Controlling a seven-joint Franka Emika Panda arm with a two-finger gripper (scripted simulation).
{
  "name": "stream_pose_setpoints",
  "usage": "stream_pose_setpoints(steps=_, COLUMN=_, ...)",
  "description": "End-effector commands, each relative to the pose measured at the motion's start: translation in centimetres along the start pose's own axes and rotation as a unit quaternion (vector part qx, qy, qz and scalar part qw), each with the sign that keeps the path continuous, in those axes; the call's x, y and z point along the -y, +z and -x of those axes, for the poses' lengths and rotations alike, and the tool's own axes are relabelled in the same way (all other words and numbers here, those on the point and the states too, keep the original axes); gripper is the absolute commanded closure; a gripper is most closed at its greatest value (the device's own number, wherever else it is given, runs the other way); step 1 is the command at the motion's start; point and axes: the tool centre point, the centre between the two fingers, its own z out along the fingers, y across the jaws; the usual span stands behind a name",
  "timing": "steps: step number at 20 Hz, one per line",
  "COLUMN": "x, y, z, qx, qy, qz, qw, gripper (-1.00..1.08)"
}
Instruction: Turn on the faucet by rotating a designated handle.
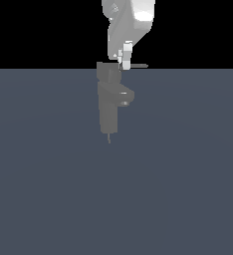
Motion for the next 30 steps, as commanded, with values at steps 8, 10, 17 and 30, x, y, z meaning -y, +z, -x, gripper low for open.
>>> stream_pose_setpoints(steps=8, x=1.5, y=-0.1, z=-2.2, qx=-0.001, qy=0.003, qz=-0.001, qw=1.0, gripper=1.08)
stream_pose_setpoints(steps=10, x=1.8, y=-0.1, z=-2.7, qx=-0.001, qy=0.004, qz=-0.001, qw=1.0, gripper=1.08)
stream_pose_setpoints(steps=17, x=3.0, y=-0.2, z=-4.5, qx=-0.001, qy=0.007, qz=-0.003, qw=1.0, gripper=1.08)
stream_pose_setpoints(steps=30, x=5.2, y=-0.4, z=-7.8, qx=-0.001, qy=0.012, qz=-0.005, qw=0.9999, gripper=1.08)
